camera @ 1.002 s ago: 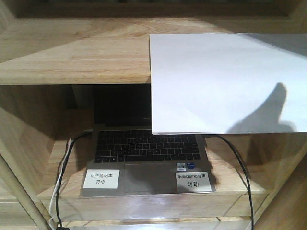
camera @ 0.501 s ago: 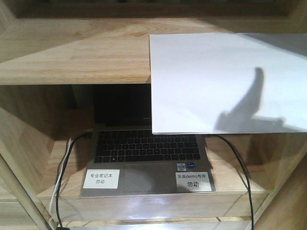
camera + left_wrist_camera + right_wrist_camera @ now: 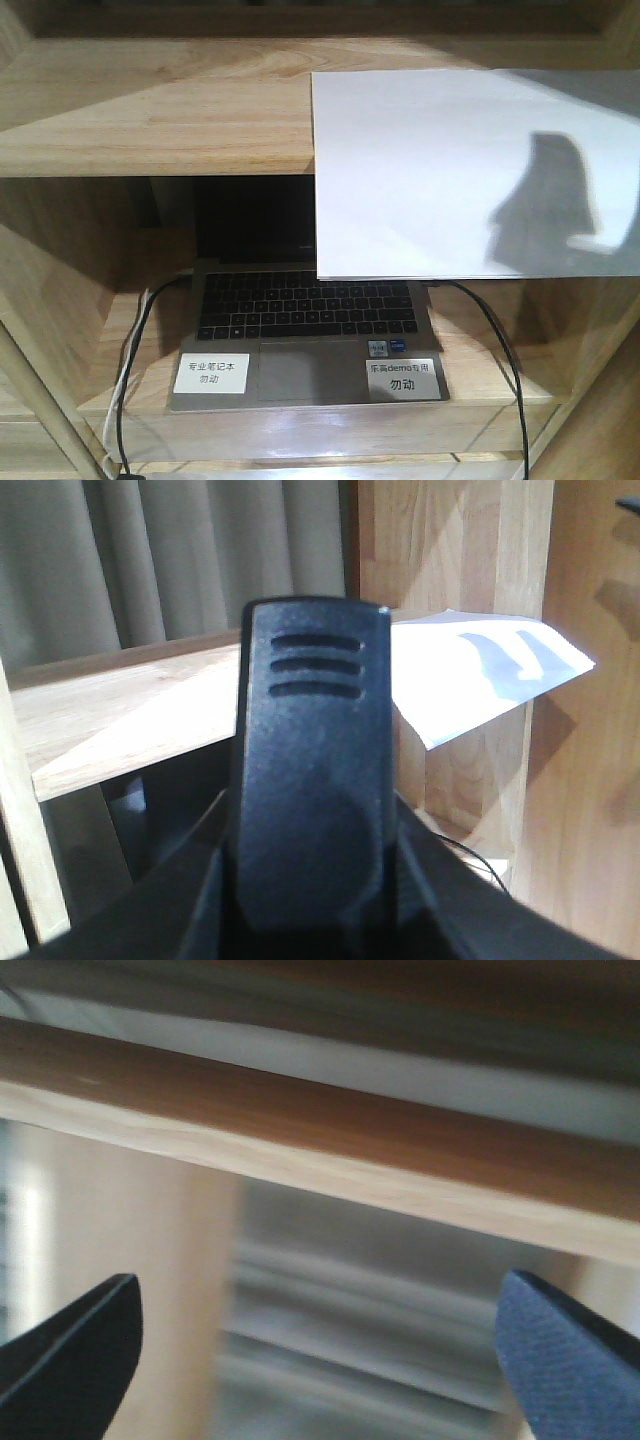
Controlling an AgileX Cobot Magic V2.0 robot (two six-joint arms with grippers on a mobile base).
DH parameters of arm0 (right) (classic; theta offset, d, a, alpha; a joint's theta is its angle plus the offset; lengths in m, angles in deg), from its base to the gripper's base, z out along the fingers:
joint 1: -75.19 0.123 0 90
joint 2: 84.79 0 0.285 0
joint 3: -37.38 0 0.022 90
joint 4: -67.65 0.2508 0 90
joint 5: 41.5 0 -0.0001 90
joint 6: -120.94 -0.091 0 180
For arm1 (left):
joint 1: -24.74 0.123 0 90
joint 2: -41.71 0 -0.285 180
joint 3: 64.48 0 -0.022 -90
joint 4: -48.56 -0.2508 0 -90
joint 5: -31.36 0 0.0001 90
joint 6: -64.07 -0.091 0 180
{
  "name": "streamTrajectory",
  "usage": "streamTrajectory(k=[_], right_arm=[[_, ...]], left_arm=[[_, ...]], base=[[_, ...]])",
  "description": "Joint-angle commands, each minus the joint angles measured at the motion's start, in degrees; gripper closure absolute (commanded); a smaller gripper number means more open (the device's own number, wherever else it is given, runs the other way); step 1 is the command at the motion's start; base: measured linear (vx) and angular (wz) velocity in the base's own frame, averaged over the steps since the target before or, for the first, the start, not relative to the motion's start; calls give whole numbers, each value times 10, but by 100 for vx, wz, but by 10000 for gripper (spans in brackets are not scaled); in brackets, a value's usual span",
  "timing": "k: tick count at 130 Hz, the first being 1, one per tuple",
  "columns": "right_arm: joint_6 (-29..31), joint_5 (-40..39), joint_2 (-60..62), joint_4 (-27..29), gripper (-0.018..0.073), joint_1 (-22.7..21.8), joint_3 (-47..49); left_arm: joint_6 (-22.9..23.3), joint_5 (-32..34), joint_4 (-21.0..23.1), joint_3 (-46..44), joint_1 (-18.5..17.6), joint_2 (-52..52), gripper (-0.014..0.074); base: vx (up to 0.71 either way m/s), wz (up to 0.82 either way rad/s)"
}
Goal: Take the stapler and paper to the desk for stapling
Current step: 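Bring the right gripper to the edge of the white paper sheet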
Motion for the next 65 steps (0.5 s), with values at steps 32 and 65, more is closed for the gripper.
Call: streamTrajectory(k=[32,65], right_arm=[[-40,-202,66,-9,-76,-4,-154],[-38,-197,154,-9,-64,56,-260]], left_arm=[[0,67,5,-13,-3,-10,603],[0,67,5,-13,-3,-10,603]], base=[[0,0],[0,0]])
